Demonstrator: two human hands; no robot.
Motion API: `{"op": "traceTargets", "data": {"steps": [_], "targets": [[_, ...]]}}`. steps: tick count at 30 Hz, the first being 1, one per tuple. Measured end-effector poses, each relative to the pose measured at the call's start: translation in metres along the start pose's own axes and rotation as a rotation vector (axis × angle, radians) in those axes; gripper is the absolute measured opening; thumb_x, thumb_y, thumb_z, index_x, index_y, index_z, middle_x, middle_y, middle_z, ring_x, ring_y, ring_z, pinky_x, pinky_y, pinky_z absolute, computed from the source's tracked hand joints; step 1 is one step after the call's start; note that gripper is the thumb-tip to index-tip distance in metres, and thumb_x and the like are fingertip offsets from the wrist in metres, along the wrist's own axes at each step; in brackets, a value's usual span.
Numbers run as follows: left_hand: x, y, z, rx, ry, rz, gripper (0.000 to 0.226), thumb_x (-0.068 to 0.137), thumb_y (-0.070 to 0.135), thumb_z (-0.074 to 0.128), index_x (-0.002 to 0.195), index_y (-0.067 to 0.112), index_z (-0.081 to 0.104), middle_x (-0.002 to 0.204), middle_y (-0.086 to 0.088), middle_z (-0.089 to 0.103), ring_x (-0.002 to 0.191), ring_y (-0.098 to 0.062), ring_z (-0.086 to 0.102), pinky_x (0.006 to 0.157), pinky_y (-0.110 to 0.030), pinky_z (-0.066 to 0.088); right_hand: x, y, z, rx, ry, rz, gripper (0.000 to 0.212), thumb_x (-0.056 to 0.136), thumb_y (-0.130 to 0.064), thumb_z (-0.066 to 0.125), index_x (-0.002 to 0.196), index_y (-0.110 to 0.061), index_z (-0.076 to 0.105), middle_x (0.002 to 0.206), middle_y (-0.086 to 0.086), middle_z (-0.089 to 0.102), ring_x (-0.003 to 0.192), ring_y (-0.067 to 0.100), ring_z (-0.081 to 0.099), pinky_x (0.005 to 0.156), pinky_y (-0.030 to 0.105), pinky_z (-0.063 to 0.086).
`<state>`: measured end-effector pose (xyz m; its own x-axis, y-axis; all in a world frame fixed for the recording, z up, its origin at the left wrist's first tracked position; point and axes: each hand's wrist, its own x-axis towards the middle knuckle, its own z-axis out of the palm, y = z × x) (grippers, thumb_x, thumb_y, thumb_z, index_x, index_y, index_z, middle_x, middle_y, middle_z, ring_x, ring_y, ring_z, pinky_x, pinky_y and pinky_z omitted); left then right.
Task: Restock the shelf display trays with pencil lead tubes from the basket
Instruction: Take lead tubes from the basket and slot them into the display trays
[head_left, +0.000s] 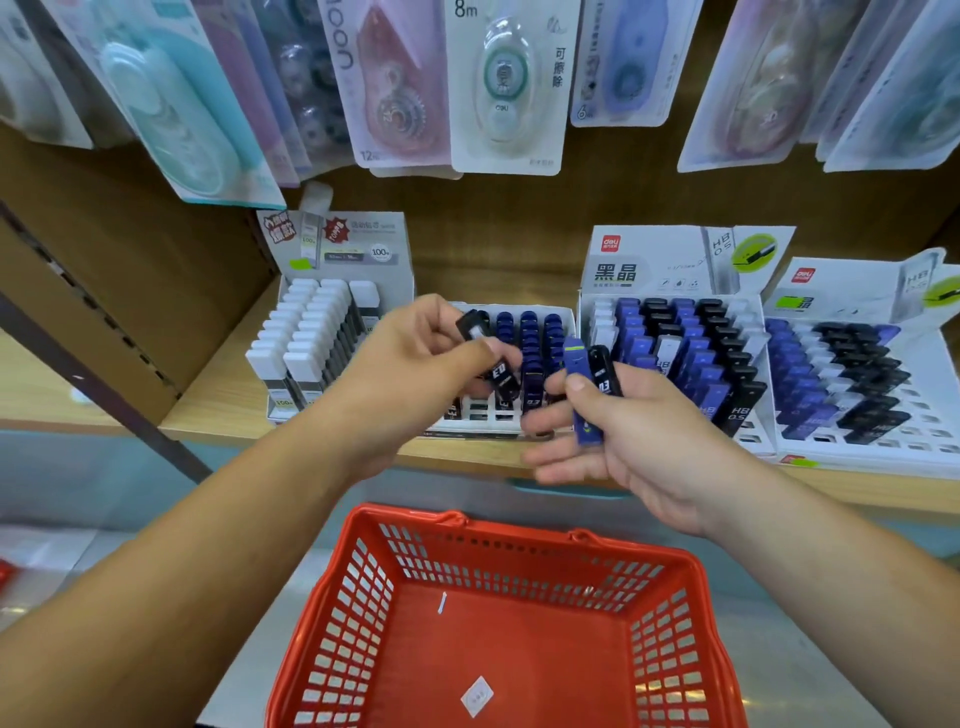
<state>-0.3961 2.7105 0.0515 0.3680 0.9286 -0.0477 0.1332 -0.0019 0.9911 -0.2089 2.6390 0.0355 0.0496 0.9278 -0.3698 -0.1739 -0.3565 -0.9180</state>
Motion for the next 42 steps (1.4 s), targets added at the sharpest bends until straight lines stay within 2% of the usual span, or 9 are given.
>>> {"op": "traceTargets", "data": {"steps": [4,10,16,18,23,28,33,39,42], "targets": [[0.002,-0.012,-0.006,0.432,-0.003,0.167,0.011,0.099,0.02,0.069,0.108,0.014,0.072,0.084,-0.003,0.076,0.076,-0.019,0.073,0.068,-0.039,0.059,-0.002,0.005,-0.005,-0.226,-0.005,-0.009,0.024,0.109,-0.032,0.048,0.119,-0.015,0.062,0.084,0.013,0.076,0.045,0.023,0.053,0.042,0.031,0.048],[0.014,-0.018,-0.009,0.892,-0.106,0.217,0.042,0.104,0.007,0.054,0.144,0.019,0.061,0.119,0.0,0.054,0.113,-0.018,0.055,0.097,-0.019,0.038,-0.002,0.005,-0.012,-0.213,0.043,-0.011,0.025,0.109,-0.038,0.049,0.119,-0.022,0.065,0.081,0.012,0.074,0.039,0.015,0.032,0.04,0.026,0.035],[0.016,-0.015,-0.007,0.843,0.021,0.288,0.021,0.09,0.016,0.079,0.107,0.029,0.076,0.093,0.015,0.07,0.078,0.002,0.064,0.072,-0.021,0.056,0.001,0.007,-0.016,-0.177,0.053,-0.013,0.034,0.11,-0.031,0.049,0.134,-0.008,0.05,0.084,0.015,0.075,0.039,0.014,0.029,0.039,0.025,0.031],[0.019,-0.02,-0.005,0.836,-0.019,0.351,0.019,0.086,0.014,0.083,0.101,0.025,0.08,0.095,0.01,0.068,0.081,-0.003,0.063,0.077,-0.026,0.056,0.002,0.008,-0.017,-0.191,0.05,-0.027,0.042,0.109,-0.03,0.05,0.143,-0.006,0.04,0.087,0.017,0.076,0.038,0.014,0.028,0.039,0.024,0.031],[0.022,-0.022,-0.001,0.873,-0.026,0.365,0.034,0.087,0.011,0.081,0.118,0.024,0.074,0.095,0.012,0.069,0.081,-0.005,0.064,0.075,-0.015,0.049,0.002,0.007,-0.022,-0.152,0.03,-0.021,0.02,0.108,-0.027,0.055,0.118,-0.01,0.054,0.086,0.016,0.075,0.041,0.015,0.03,0.042,0.026,0.031],[0.025,-0.025,0.0,0.879,-0.013,0.337,0.017,0.08,0.012,0.088,0.093,0.02,0.079,0.069,0.023,0.063,0.071,0.014,0.061,0.063,-0.002,0.041,0.003,0.007,-0.026,-0.098,0.042,-0.014,0.015,0.106,-0.027,0.059,0.108,-0.012,0.056,0.085,0.017,0.074,0.041,0.015,0.033,0.042,0.027,0.033],[0.023,-0.026,0.002,0.859,-0.079,0.33,0.02,0.086,0.012,0.083,0.104,0.022,0.084,0.072,0.022,0.068,0.062,0.016,0.059,0.062,-0.001,0.04,0.004,0.008,-0.024,-0.005,0.031,-0.008,0.017,0.108,-0.014,0.052,0.122,-0.005,0.056,0.091,0.023,0.073,0.045,0.018,0.037,0.044,0.029,0.036],[0.026,-0.024,0.002,1.011,-0.122,0.313,0.03,0.092,0.018,0.078,0.121,0.024,0.078,0.115,0.005,0.078,0.104,-0.014,0.071,0.084,-0.013,0.041,0.005,0.006,-0.023,0.016,0.034,-0.015,0.021,0.108,-0.01,0.05,0.127,-0.005,0.056,0.093,0.025,0.072,0.047,0.019,0.038,0.045,0.03,0.036],[0.026,-0.023,0.007,1.029,-0.079,0.313,0.035,0.091,0.015,0.078,0.124,0.024,0.075,0.098,0.008,0.077,0.091,-0.015,0.069,0.078,-0.02,0.044,0.006,0.007,-0.023,0.014,0.039,-0.014,0.021,0.108,-0.01,0.05,0.128,-0.006,0.055,0.091,0.024,0.072,0.046,0.019,0.039,0.045,0.03,0.036]]}}
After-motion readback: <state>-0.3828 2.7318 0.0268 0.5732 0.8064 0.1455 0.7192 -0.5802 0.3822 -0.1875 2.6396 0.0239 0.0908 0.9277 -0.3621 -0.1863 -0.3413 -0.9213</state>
